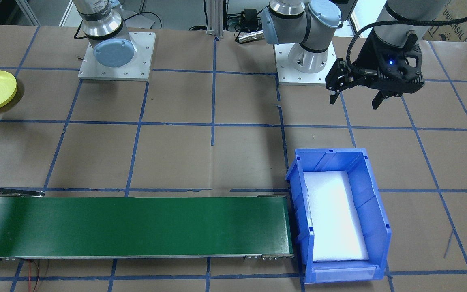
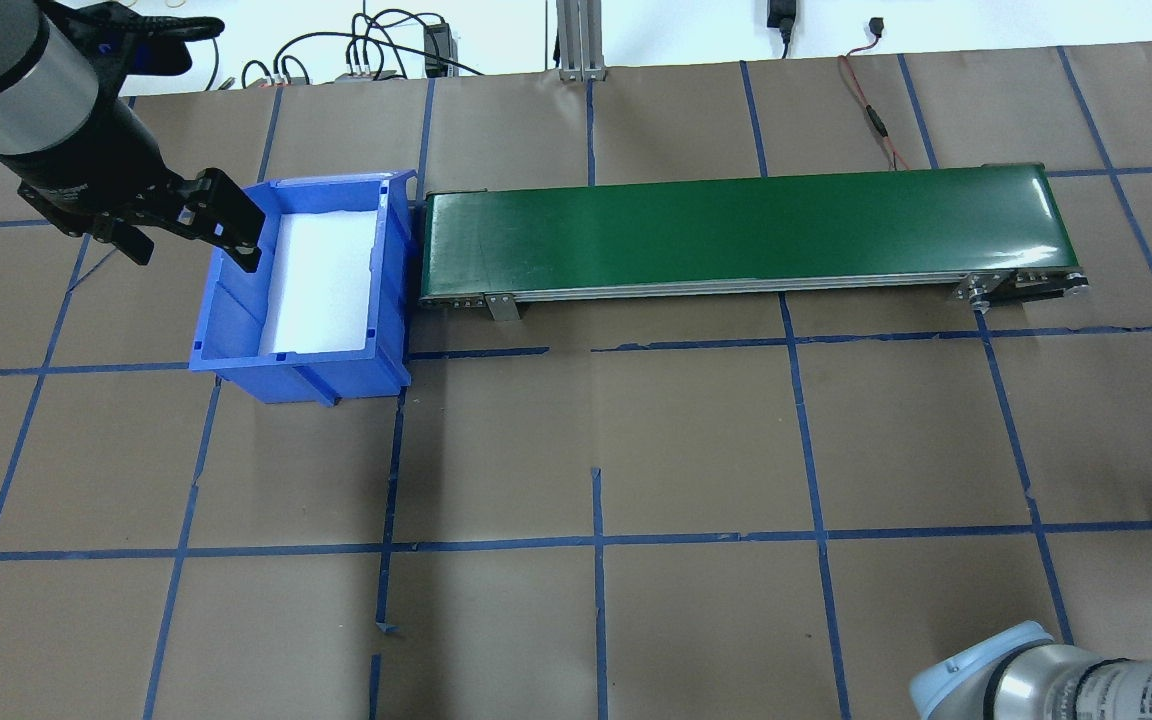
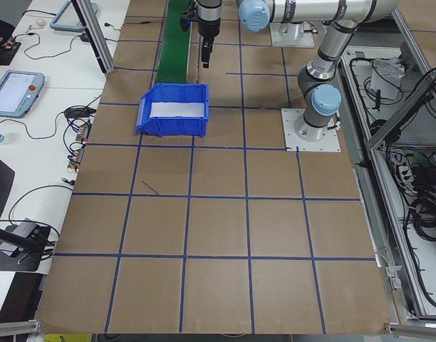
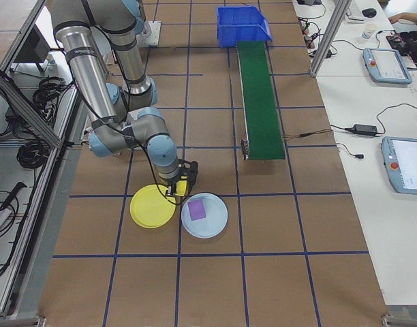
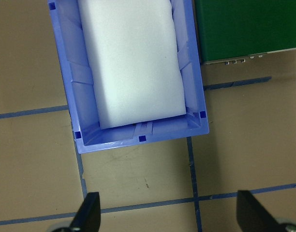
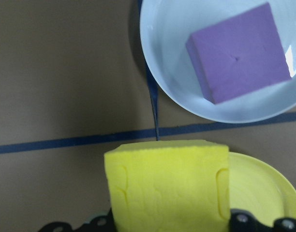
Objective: Move block left to right into plate
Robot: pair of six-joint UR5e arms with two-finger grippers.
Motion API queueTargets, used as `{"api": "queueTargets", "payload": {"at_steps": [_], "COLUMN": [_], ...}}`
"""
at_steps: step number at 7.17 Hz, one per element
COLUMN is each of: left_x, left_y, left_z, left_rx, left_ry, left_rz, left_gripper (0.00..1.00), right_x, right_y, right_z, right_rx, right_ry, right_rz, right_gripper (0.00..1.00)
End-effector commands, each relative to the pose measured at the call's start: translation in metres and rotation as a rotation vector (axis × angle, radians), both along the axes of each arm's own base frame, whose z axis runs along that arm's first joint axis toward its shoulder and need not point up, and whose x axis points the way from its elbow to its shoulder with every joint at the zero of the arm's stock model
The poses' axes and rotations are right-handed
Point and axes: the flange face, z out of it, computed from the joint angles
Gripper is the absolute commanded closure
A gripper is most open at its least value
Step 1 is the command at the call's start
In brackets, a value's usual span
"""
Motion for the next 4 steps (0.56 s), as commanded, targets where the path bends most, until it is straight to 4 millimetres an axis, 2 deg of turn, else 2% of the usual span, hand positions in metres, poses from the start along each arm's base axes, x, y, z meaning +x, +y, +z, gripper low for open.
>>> {"api": "queueTargets", "payload": {"at_steps": [1, 2, 3, 4], "left_x": [0.0, 0.0, 0.0, 0.0], "left_y": [0.0, 0.0, 0.0, 0.0], "left_z": [0.0, 0.0, 0.0, 0.0], "left_rx": [0.0, 0.002, 0.0, 0.0], "left_ry": [0.001, 0.001, 0.001, 0.001], "left_rz": [-0.001, -0.001, -0.001, -0.001], "left_gripper": [0.0, 0.0, 0.0, 0.0], "right_x": [-0.036, -0.034, -0.031, -0.031], "right_y": [0.068, 0.074, 0.075, 0.076], "right_z": [-0.011, -0.018, -0.026, -0.028], "right_rx": [0.003, 0.015, 0.022, 0.035], "right_ry": [-0.024, -0.041, -0.089, -0.109], "right_rz": [-0.091, -0.107, -0.112, -0.118], "right_gripper": [0.67, 0.4, 0.01, 0.0]}}
